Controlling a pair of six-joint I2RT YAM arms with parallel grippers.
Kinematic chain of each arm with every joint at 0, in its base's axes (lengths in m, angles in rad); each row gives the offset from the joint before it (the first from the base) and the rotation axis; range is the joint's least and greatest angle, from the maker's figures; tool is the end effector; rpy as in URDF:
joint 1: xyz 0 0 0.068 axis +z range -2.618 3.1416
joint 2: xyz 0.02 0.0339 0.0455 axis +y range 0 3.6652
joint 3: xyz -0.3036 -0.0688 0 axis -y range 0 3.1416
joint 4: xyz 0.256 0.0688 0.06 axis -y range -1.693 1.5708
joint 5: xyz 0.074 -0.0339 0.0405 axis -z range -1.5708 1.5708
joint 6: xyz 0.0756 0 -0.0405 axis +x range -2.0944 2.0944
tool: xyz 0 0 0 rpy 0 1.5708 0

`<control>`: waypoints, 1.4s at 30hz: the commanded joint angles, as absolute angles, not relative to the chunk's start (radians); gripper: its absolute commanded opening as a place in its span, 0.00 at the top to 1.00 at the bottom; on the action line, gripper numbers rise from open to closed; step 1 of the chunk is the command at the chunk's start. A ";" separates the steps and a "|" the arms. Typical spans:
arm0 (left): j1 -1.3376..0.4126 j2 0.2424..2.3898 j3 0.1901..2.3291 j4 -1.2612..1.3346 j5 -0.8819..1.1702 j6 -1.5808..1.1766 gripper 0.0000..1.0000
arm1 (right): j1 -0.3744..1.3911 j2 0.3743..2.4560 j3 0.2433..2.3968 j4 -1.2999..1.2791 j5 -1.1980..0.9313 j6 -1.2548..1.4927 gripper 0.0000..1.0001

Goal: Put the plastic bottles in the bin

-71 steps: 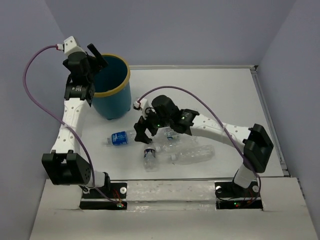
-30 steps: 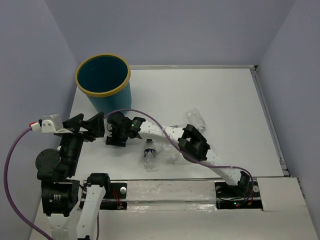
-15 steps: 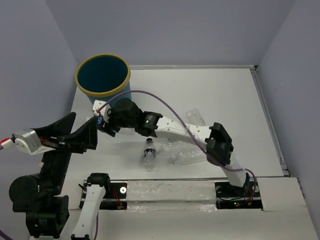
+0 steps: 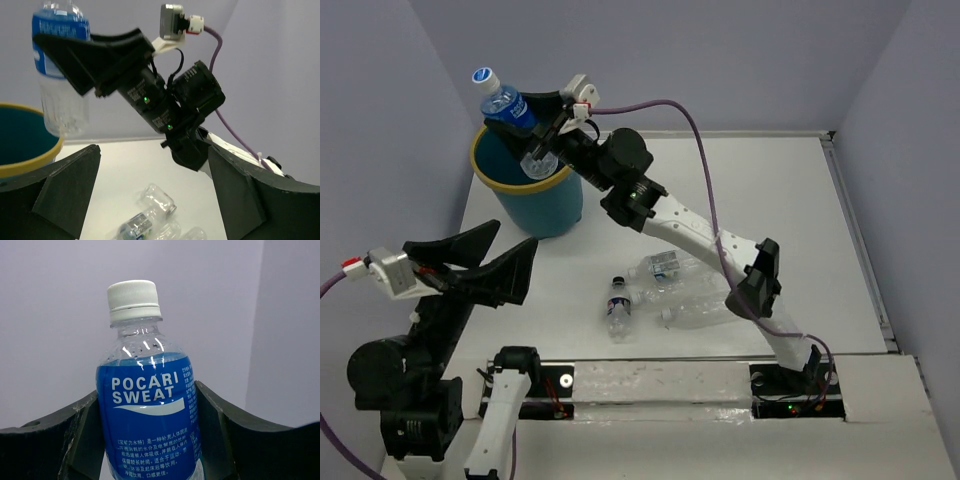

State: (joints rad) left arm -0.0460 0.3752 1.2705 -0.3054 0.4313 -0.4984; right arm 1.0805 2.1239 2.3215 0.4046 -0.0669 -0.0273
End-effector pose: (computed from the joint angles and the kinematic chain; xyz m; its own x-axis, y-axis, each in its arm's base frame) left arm -0.0321 -0.0302 0.5414 0.3022 -0.4486 -0.8411 0.6071 0.7708 -0.1930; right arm 0.2507 0.4804 0.5656 0.2914 0.4880 -0.8228 -0.8985 0.4347 -0.0603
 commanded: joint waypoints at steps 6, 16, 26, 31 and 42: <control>-0.075 0.391 1.134 -0.285 0.462 -0.509 0.01 | 0.907 2.503 2.720 0.750 0.035 0.238 0.66; -0.086 0.411 1.043 -0.268 0.479 -0.474 0.01 | 0.877 2.545 2.643 0.735 0.008 0.296 0.26; -0.086 0.407 1.000 -0.301 0.511 -0.497 0.01 | 0.877 2.462 2.499 0.669 -0.074 0.353 0.05; -0.086 0.416 0.973 -0.308 0.517 -0.473 0.01 | 0.877 2.384 2.388 0.666 -0.094 0.339 0.06; -0.098 0.535 0.807 -0.226 0.551 -0.497 0.01 | 0.764 1.562 1.259 0.638 0.034 0.401 0.47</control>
